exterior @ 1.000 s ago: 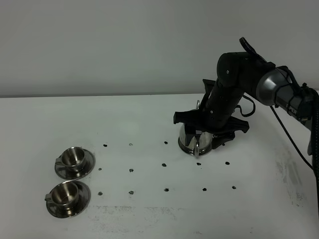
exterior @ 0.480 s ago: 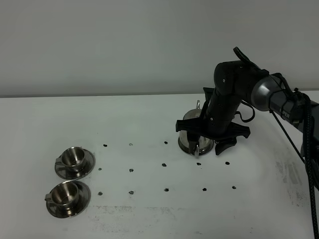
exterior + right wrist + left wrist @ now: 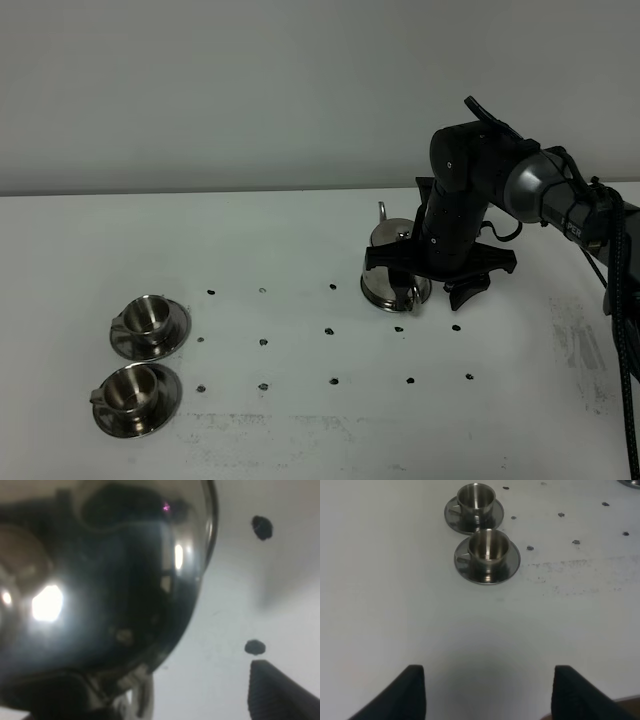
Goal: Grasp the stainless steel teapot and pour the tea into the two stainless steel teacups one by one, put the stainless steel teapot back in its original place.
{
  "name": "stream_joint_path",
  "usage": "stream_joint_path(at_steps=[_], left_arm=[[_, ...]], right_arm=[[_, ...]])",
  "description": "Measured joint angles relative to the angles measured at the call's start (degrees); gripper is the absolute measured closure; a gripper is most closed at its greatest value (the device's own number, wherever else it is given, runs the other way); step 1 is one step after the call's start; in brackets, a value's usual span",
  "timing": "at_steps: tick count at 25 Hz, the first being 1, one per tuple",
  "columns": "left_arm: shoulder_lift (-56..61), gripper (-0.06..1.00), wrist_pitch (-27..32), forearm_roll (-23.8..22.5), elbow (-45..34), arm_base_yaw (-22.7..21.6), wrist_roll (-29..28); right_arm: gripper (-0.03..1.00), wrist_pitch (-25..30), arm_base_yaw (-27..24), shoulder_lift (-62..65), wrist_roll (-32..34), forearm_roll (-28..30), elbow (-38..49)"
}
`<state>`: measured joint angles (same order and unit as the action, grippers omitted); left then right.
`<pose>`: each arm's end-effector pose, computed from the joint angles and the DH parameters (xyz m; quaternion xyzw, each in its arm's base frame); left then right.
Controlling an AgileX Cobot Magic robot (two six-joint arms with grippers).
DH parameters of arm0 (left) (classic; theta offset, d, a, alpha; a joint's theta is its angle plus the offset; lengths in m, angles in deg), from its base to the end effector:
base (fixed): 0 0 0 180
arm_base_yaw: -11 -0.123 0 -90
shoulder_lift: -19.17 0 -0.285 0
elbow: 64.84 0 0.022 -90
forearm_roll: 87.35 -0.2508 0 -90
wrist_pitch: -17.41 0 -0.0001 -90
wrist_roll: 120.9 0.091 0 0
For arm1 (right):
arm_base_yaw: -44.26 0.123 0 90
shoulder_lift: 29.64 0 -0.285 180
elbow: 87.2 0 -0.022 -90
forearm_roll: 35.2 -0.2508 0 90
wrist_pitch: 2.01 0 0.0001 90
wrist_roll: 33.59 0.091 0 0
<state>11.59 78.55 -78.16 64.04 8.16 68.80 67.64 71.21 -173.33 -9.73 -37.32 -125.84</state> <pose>-0.0007 -0.0128 0.2652 0.0533 0.8609 -0.0251 0.5054 0.4317 0.2230 0.1573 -0.0213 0.9985 0.0358 0.0342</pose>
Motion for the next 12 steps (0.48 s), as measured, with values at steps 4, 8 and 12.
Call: stream_joint_path(at_steps=[4,8,12], left_arm=[[0.0,0.4,0.0,0.0,0.0,0.0,0.0],[0.0,0.4,0.0,0.0,0.0,0.0,0.0],[0.0,0.4,0.0,0.0,0.0,0.0,0.0]], right_arm=[[0.37,0.11,0.0,0.0,-1.15,-3.41,-1.7],[0.37,0.05,0.34,0.0,-3.19,-5.74,-5.03],[0.37,0.18,1.04,0.0,-5.04,-5.12,-6.53]])
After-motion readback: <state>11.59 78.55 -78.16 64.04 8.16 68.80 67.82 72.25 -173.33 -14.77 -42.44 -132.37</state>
